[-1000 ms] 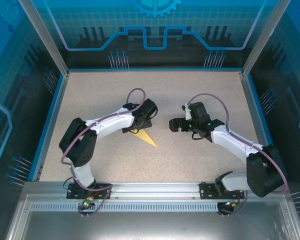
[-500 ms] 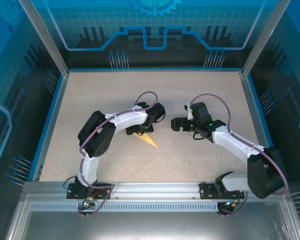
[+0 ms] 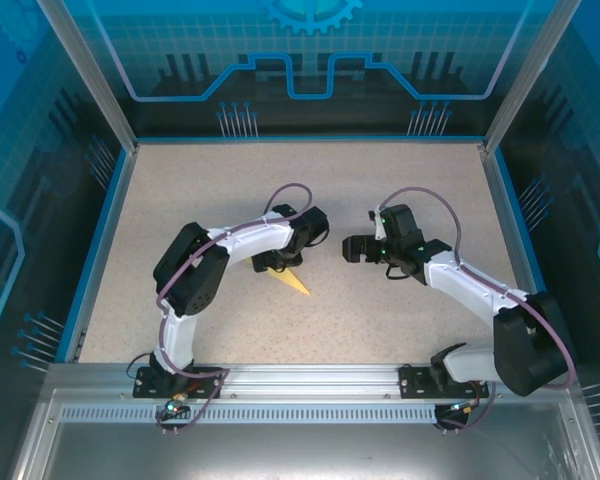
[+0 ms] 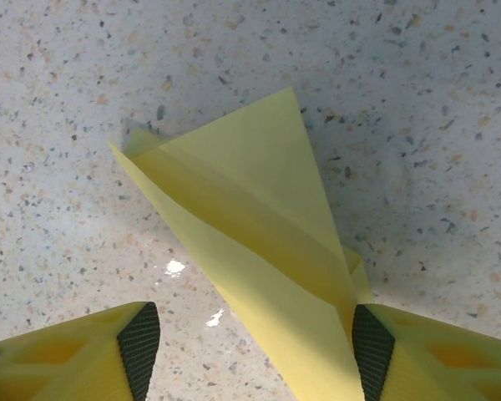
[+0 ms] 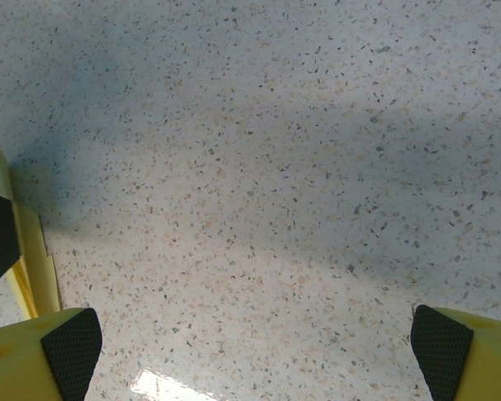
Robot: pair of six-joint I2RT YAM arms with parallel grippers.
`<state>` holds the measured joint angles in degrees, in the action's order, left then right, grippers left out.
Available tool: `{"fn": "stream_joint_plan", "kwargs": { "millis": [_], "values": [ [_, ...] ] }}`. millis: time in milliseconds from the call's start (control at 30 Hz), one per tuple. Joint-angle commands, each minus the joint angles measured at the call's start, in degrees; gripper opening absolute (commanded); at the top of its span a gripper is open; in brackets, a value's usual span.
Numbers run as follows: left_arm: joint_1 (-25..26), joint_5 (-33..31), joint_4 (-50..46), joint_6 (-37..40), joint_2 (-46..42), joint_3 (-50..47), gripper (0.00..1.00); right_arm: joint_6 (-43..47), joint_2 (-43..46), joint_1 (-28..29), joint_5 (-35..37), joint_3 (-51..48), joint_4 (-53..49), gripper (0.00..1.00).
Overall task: Fold a paper plane with a square sheet of paper (pick it up from the middle)
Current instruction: Turn over a paper plane at the center of the table.
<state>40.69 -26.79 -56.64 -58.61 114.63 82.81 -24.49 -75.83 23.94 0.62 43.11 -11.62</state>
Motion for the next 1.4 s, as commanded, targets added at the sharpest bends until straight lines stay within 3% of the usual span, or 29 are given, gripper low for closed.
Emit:
{"fn": "stream_joint_plan", "kwargs": {
  "millis": [0, 367, 800, 1067, 1133, 1367],
  "values": [
    [0.3, -1.0, -0.7, -3.5, -3.6, -2.1, 0.62, -0.7, -1.1, -0.9, -0.9, 0.7, -1.3, 0.99],
    [1.0, -0.6, 1.2, -5.8, -6.5, -5.3, 0.61, -0.8, -2.5, -0.9, -1.7, 1.3, -1.5, 0.98],
    [1.0, -1.2, 4.8, -8.1, -5.5, -6.8, 0.24, -0.8, -2.6, -0.9, -1.8, 1.3, -1.6, 0.97],
    [1.0, -3.7, 3.7, -8.7, -10.3, -7.7, 0.10, -0.8, -2.5, -0.9, -1.9, 1.3, -1.6, 0.97],
    [1.0, -3.7, 3.6, -7.6, -12.1, -7.7, 0.02, -0.8, -2.3, -0.9, -2.0, 1.3, -1.5, 0.97],
    [1.0, 2.0, 14.5, 2.2, -22.2, -11.5, 0.00, -2.3, 0.5, -1.4, -3.9, -0.3, 1.2, 0.96]
  ]
}}
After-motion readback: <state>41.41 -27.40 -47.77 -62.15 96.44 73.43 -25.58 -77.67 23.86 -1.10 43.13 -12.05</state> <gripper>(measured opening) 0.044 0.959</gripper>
